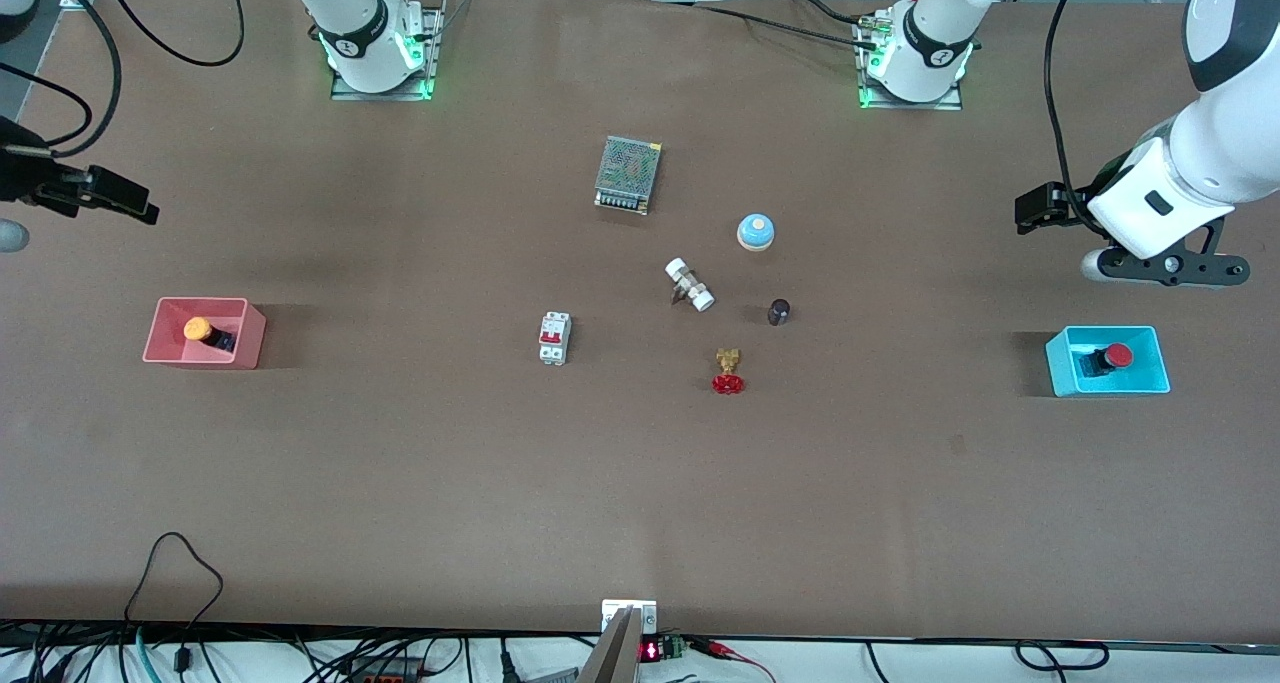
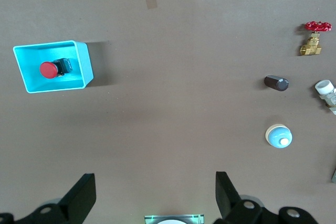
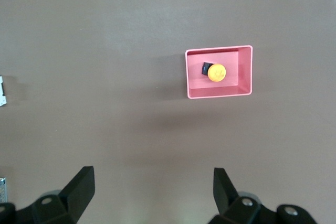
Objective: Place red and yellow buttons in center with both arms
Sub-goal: 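Lower both grippers into the pink and cyan boxes over the buttons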
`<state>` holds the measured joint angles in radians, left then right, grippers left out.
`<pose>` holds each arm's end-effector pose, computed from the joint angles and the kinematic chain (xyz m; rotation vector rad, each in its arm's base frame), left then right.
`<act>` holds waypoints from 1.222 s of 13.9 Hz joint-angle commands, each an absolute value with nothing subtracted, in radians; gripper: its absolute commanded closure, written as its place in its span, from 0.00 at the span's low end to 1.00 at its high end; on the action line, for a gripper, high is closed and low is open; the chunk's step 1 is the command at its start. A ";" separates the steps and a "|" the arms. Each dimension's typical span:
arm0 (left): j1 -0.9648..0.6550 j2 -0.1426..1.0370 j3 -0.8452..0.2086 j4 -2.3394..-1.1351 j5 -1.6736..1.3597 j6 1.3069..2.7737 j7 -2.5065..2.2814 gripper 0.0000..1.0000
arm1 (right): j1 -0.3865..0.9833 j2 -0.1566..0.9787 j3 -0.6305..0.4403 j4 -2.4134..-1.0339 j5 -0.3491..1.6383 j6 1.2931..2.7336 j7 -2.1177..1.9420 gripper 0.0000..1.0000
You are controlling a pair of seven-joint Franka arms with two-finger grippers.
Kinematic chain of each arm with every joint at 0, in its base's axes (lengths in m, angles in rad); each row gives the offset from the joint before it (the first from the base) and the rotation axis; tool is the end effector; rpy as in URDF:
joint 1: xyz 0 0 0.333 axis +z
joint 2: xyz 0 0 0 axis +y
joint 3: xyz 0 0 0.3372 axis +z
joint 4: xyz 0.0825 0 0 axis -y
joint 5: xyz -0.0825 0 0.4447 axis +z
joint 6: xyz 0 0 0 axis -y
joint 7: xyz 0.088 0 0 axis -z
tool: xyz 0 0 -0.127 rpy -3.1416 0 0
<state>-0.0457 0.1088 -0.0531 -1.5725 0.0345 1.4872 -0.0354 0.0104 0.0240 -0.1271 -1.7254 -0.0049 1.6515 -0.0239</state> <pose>0.6291 -0.0563 0.5508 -3.0842 0.0989 0.2965 0.6138 -0.0719 0.5354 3.1335 -0.1447 -0.1539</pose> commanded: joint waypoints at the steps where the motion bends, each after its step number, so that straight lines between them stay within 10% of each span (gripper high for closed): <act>1: -0.048 0.124 -0.049 -1.543 0.032 1.479 -0.048 0.00 | -0.026 0.107 -0.129 -1.726 -0.014 1.706 -0.021 0.00; 12: 0.035 0.310 -0.029 -1.456 0.204 1.509 -0.148 0.00 | -0.129 0.380 -0.129 -1.808 -0.017 2.103 -0.158 0.00; 17: 0.172 0.324 -0.029 -1.665 0.204 1.851 0.043 0.00 | -0.144 0.457 -0.129 -1.818 -0.015 2.137 -0.285 0.00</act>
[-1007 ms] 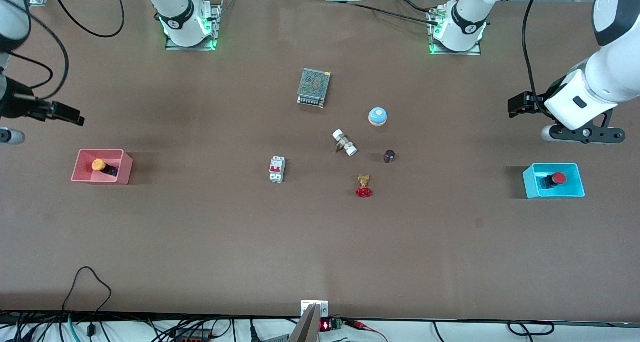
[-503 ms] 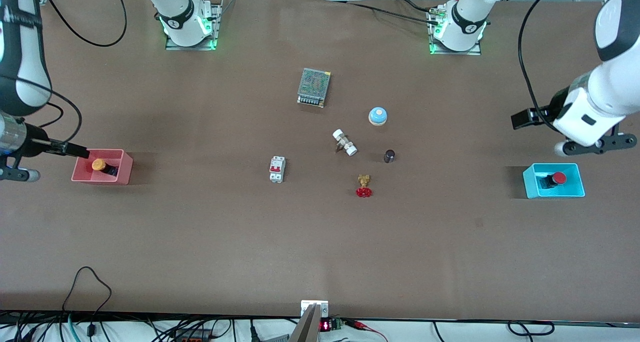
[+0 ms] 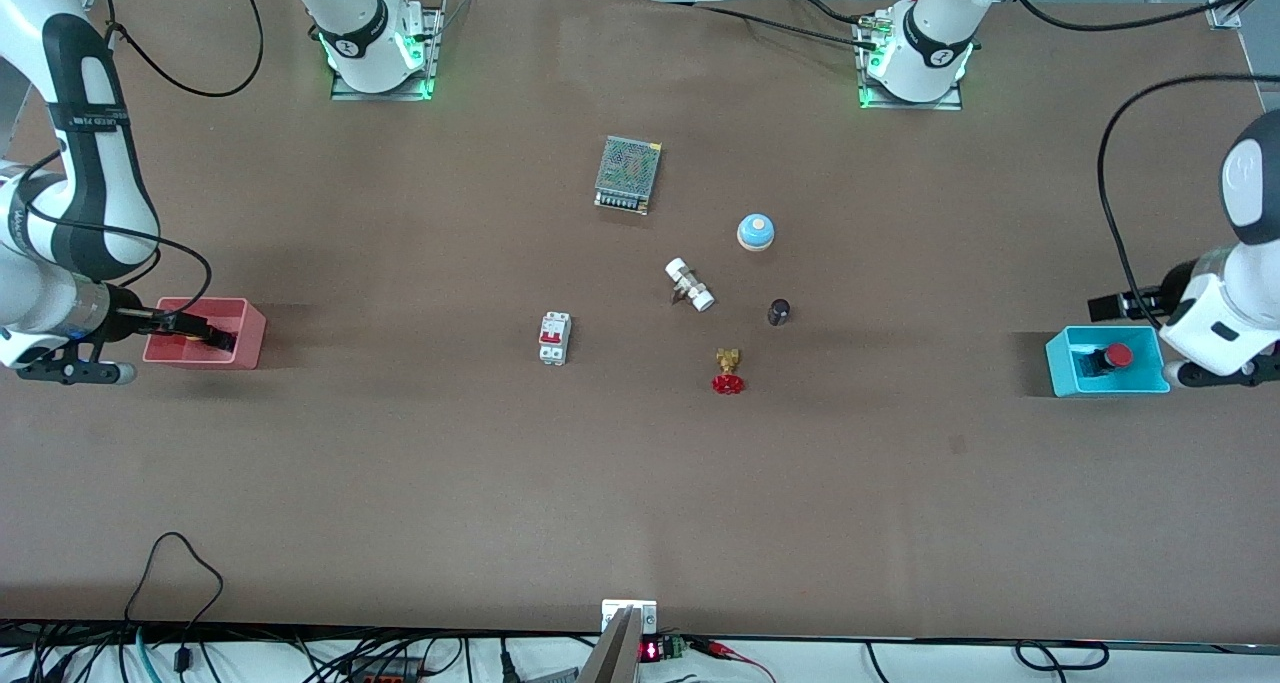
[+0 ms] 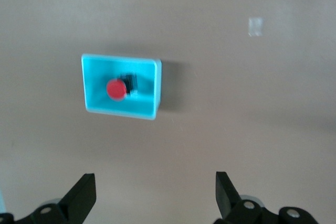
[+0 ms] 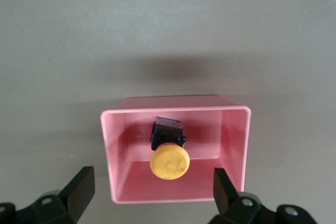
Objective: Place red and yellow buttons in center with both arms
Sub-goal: 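Lower both grippers into the pink and cyan boxes over the buttons, then close the right gripper on yellow button while the left gripper grips red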
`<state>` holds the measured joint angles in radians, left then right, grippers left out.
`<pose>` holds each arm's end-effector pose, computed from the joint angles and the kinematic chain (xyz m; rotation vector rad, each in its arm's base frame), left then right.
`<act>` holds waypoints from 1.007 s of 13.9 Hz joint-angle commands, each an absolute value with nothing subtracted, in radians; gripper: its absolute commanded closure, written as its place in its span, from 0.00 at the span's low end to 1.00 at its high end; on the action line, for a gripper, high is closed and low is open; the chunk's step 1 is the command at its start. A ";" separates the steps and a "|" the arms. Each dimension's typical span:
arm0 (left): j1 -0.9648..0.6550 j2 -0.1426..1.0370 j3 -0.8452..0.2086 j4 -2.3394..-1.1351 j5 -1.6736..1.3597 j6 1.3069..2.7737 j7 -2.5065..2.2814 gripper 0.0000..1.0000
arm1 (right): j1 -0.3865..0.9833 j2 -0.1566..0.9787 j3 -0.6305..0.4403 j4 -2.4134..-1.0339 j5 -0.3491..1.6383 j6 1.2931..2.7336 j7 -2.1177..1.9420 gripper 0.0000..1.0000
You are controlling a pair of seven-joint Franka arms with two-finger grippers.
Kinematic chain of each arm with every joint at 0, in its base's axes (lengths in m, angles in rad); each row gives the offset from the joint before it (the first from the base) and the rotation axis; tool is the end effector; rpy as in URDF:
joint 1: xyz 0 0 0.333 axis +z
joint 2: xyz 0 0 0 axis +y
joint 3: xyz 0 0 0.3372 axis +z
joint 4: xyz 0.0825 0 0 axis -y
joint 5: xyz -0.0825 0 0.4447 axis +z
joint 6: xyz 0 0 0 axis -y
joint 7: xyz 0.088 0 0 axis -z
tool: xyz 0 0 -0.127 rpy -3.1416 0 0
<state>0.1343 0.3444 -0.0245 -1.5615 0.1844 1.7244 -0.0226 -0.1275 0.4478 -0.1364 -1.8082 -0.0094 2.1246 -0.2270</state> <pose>0.6961 0.0991 0.4151 -2.9630 -0.1307 0.2803 0.6650 -0.1759 0.2489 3.0995 -0.0340 -0.2173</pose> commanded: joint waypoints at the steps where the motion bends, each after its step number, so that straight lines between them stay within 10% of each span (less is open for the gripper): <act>1: 0.185 0.324 -0.029 -1.705 0.206 1.923 0.057 0.00 | -0.155 0.469 -0.129 -1.816 -0.015 2.141 -0.305 0.00; 8: 0.317 0.336 -0.029 -2.043 0.209 2.494 0.202 0.00 | -0.158 0.502 -0.127 -1.813 -0.002 2.168 -0.305 0.00; 14: 0.387 0.420 -0.034 -2.043 0.209 2.651 0.282 0.08 | -0.160 0.525 -0.127 -1.815 0.000 2.166 -0.304 0.04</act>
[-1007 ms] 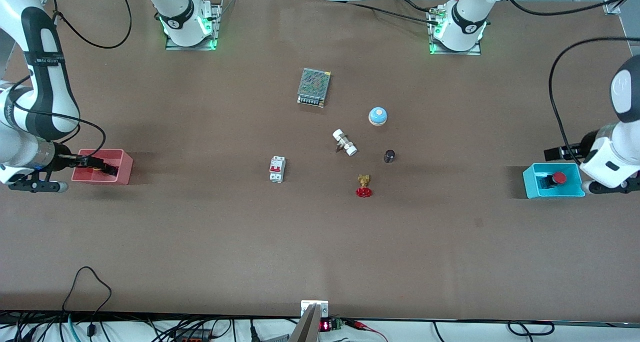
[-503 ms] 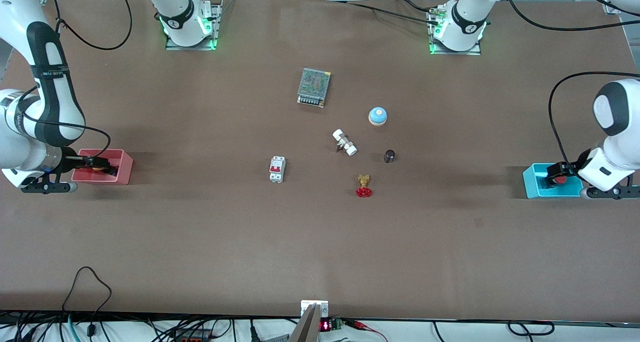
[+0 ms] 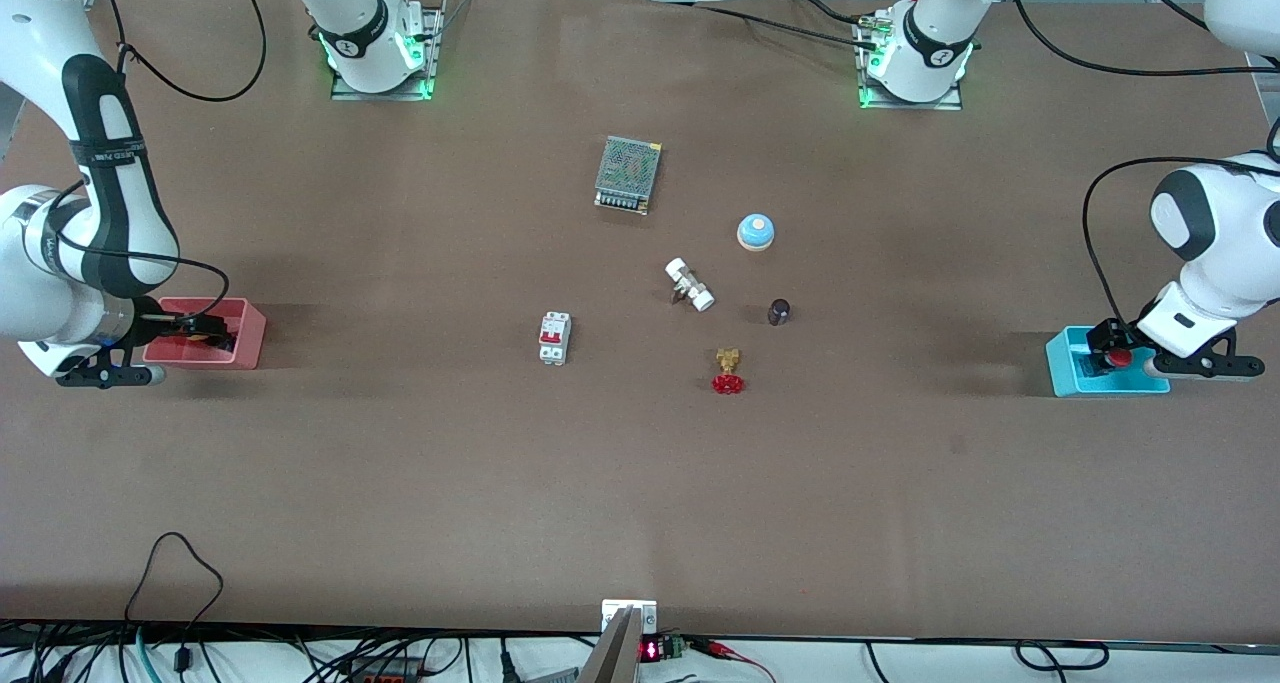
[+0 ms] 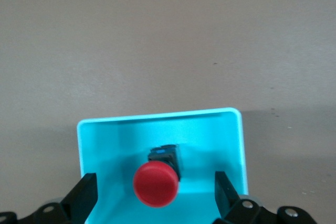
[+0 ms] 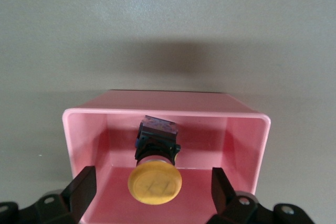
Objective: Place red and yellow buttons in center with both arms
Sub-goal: 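Close the right gripper on yellow button while the left gripper grips red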
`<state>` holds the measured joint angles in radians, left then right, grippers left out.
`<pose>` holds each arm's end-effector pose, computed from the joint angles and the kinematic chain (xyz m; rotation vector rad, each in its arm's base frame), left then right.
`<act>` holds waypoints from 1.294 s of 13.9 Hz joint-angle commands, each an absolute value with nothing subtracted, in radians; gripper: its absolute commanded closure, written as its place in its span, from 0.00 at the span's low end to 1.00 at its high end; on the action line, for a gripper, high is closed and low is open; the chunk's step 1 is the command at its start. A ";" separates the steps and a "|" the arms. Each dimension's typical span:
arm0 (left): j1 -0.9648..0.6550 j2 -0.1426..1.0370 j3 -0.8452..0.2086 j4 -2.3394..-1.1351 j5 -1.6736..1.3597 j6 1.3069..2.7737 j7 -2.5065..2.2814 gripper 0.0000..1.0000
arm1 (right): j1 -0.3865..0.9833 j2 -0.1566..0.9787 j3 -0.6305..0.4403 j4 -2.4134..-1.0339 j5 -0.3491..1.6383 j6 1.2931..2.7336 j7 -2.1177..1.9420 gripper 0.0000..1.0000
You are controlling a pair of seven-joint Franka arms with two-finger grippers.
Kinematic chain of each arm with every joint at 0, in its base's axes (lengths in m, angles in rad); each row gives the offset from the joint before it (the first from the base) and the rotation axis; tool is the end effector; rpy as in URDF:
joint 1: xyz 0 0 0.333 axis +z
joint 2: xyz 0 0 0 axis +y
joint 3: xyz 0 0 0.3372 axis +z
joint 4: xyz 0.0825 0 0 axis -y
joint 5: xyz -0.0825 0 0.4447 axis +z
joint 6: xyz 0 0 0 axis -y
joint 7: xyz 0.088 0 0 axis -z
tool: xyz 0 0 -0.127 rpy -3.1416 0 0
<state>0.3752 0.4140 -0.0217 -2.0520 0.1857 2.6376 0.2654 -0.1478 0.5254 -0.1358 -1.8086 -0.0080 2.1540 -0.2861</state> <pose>0.6219 0.2265 0.2029 -2.9908 0.0962 -0.2020 0.6568 -0.1886 0.1979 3.1042 0.0305 -0.2952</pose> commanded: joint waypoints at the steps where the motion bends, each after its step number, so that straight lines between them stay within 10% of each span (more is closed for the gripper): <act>1: 0.388 0.432 -0.034 -2.045 0.209 2.651 0.282 0.13 | -0.160 0.532 -0.127 -1.813 0.000 2.166 -0.304 0.11; 3: 0.402 0.449 -0.037 -2.045 0.209 2.652 0.282 0.19 | -0.160 0.538 -0.127 -1.813 0.002 2.166 -0.304 0.27; 12: 0.402 0.456 -0.040 -2.028 0.209 2.646 0.282 0.60 | -0.158 0.538 -0.127 -1.805 0.011 2.168 -0.293 0.38; 18: 0.396 0.368 -0.051 -1.978 0.209 2.529 0.359 0.62 | -0.158 0.540 -0.127 -1.805 0.017 2.177 -0.295 0.41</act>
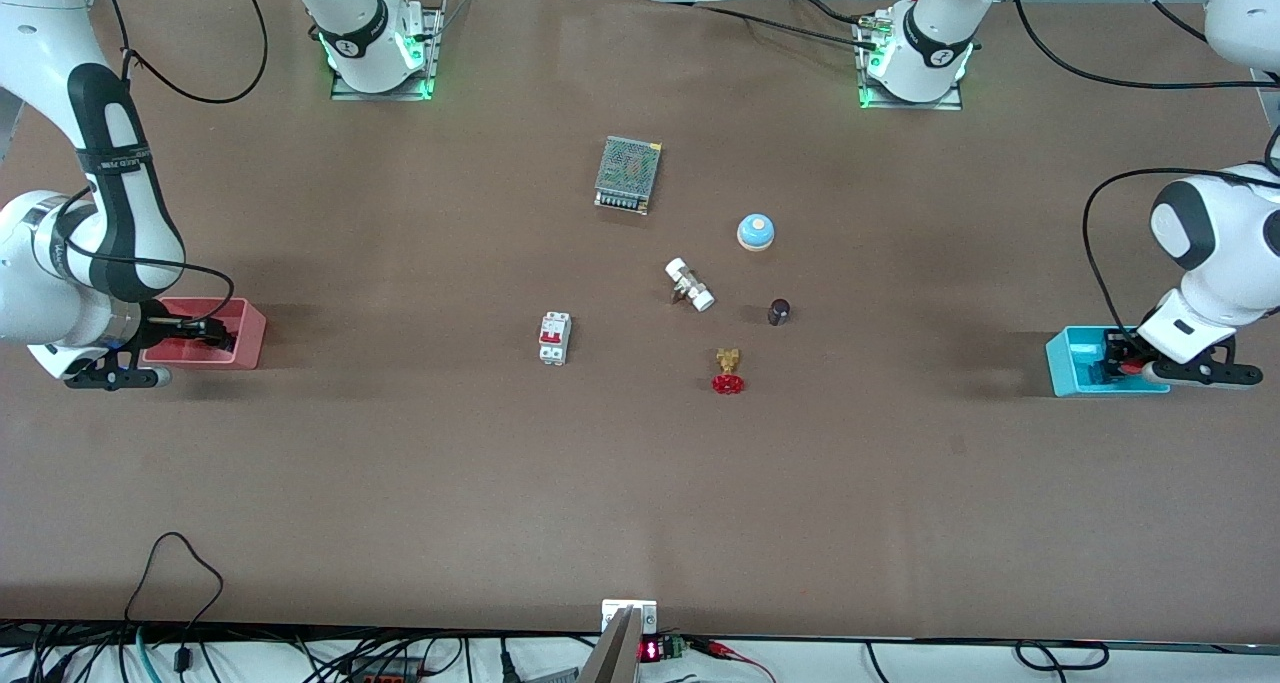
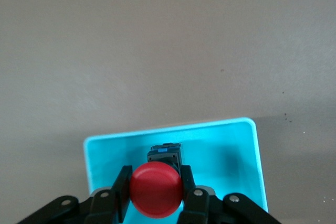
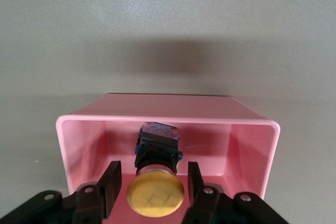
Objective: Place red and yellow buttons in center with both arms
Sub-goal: 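Close the right gripper on yellow button while the left gripper grips red, then lift both buttons out of the boxes toward the table center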
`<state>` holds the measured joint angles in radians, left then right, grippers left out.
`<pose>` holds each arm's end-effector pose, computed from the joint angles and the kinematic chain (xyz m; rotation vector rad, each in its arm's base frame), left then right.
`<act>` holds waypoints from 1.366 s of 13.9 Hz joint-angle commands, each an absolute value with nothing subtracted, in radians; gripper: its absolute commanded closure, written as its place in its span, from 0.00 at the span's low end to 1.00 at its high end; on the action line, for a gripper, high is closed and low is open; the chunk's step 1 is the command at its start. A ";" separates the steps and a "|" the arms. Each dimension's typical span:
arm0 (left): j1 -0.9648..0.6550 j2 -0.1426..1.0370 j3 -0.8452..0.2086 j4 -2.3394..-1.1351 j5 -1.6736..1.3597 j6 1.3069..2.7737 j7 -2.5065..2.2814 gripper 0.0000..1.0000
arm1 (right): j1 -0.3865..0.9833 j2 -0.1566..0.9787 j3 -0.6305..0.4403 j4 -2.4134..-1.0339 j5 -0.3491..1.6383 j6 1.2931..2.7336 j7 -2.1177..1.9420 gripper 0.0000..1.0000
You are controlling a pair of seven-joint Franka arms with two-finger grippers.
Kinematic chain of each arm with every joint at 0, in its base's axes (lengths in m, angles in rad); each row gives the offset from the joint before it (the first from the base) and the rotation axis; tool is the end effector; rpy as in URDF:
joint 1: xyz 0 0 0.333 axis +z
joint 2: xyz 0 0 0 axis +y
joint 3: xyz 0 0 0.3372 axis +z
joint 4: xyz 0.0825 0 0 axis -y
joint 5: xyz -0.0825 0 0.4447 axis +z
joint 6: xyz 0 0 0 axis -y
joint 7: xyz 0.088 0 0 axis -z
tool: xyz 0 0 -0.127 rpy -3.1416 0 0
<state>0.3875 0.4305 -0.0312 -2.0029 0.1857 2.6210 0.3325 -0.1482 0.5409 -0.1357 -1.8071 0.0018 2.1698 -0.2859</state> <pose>0.6358 0.2344 0.2126 -2.9757 0.1857 -0.2169 0.6575 -0.1885 0.1891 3.1098 0.0217 -0.2900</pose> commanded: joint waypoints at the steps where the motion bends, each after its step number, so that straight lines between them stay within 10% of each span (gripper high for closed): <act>1: 0.393 0.342 -0.066 -1.942 0.209 2.432 0.357 0.61 | -0.158 0.540 -0.127 -1.805 0.017 2.177 -0.295 0.43; 8: 0.390 0.321 -0.296 -1.756 0.209 2.011 0.188 0.61 | -0.158 0.554 -0.127 -1.805 0.018 2.175 -0.293 0.42; 19: 0.112 0.391 -0.407 -1.953 0.434 2.204 -0.538 0.61 | -0.150 0.543 -0.127 -1.805 0.017 2.163 -0.311 0.67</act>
<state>0.0975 0.4028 -0.4077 -1.8920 0.4002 2.1242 -0.4859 -0.1464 0.5546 -0.1314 -1.8062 0.0029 2.1704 -0.2873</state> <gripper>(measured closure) 0.581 0.634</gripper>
